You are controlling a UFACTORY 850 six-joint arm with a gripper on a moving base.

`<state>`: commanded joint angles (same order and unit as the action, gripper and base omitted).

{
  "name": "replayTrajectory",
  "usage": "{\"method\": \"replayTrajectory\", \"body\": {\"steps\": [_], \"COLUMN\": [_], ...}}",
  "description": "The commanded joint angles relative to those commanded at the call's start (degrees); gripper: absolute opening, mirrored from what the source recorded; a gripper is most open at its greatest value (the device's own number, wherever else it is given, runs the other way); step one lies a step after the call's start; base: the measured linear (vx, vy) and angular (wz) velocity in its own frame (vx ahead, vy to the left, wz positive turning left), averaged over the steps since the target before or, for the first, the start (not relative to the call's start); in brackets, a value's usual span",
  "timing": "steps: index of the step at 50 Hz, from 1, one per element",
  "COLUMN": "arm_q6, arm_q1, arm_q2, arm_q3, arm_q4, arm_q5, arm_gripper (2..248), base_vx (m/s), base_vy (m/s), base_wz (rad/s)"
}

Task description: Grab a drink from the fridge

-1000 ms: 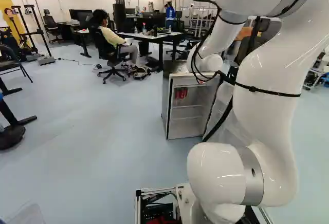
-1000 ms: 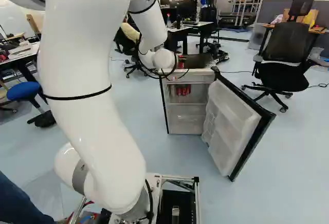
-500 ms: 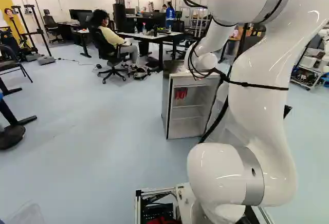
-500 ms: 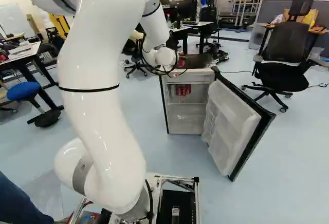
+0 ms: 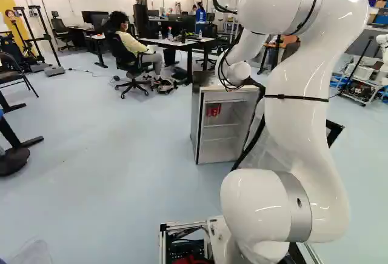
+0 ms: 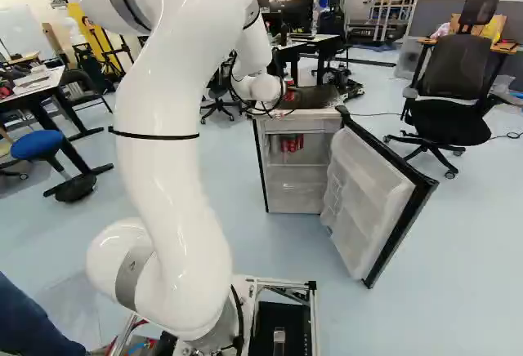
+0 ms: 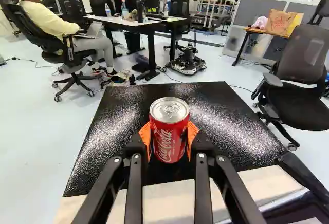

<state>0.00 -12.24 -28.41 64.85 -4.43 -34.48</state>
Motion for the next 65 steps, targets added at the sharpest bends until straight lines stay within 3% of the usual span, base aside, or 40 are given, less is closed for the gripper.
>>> {"method": "replayTrajectory", "body": {"steps": [22,65], "arm_q6": [0.0,0.0], "arm_q1": [0.1,0.1], "arm_q2": [-0.9,-1.2], "arm_q3": [1.2,1.2], "arm_q4": [2.9,3.0], "arm_q5": [0.8,0.8], "arm_gripper": [92,92], "base_vx": [0.0,0.0], "base_vy": [0.0,0.0], "base_wz": [0.0,0.0]}}
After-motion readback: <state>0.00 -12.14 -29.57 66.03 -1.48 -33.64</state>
